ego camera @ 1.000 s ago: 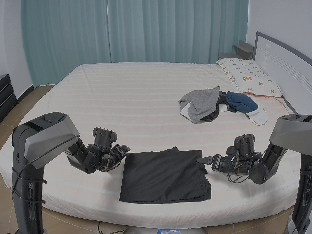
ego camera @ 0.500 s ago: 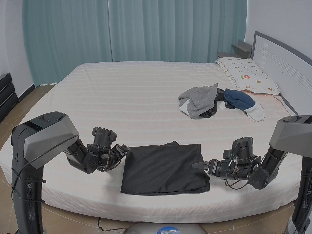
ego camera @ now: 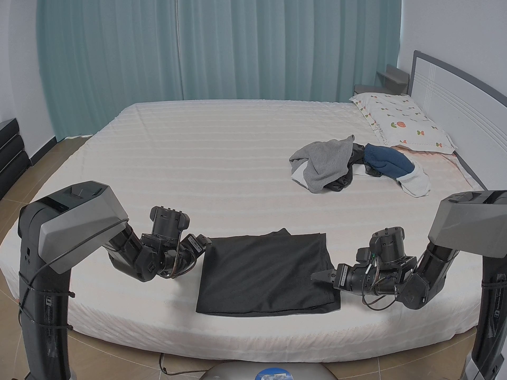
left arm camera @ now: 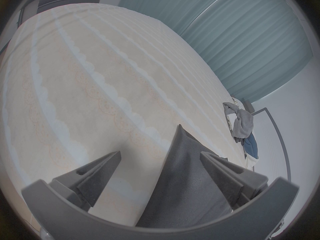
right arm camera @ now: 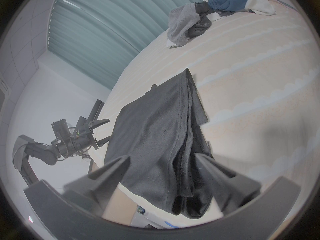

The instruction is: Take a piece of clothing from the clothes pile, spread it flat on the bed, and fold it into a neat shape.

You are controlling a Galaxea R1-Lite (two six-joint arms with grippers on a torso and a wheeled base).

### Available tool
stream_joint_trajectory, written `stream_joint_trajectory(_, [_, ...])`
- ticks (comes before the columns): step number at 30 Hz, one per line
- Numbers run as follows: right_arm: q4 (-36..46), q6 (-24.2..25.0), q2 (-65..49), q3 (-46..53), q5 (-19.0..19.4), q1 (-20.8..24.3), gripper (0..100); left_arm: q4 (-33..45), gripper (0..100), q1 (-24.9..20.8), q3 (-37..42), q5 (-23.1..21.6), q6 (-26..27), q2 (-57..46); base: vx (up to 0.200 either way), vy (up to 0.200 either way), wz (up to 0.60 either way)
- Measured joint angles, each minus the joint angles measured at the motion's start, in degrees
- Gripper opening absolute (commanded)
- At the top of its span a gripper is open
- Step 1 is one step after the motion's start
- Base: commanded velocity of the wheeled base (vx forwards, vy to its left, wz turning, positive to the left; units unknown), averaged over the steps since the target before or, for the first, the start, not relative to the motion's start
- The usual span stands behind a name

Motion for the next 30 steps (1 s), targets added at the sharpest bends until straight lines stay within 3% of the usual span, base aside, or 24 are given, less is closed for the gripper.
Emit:
stream_joint_trajectory(5, [0.41,-4.66,0.28,1.33,-0.59,-0.33,0,0.00,100,0.15,-0.16,-0.02,0.00,0.00,0.000,0.000,0.00])
stream_joint_trajectory(26, [-1.08,-8.28,-0.89,5.95,-0.50,-2.27,0,-0.01,100,0.45,-0.24,-0.02,0.00,0.00,0.000,0.000,0.00])
stream_joint_trajectory(27, [-1.12,-8.28,-0.89,6.01,-0.50,-2.26,100,-0.01,100,0.45,-0.24,-0.02,0.00,0.00,0.000,0.000,0.00])
stream_joint_trajectory(30, [-1.17,-8.68,-0.83,6.14,-0.45,-2.27,100,-0.01,100,0.45,-0.24,0.00,0.00,0.00,0.000,0.000,0.00])
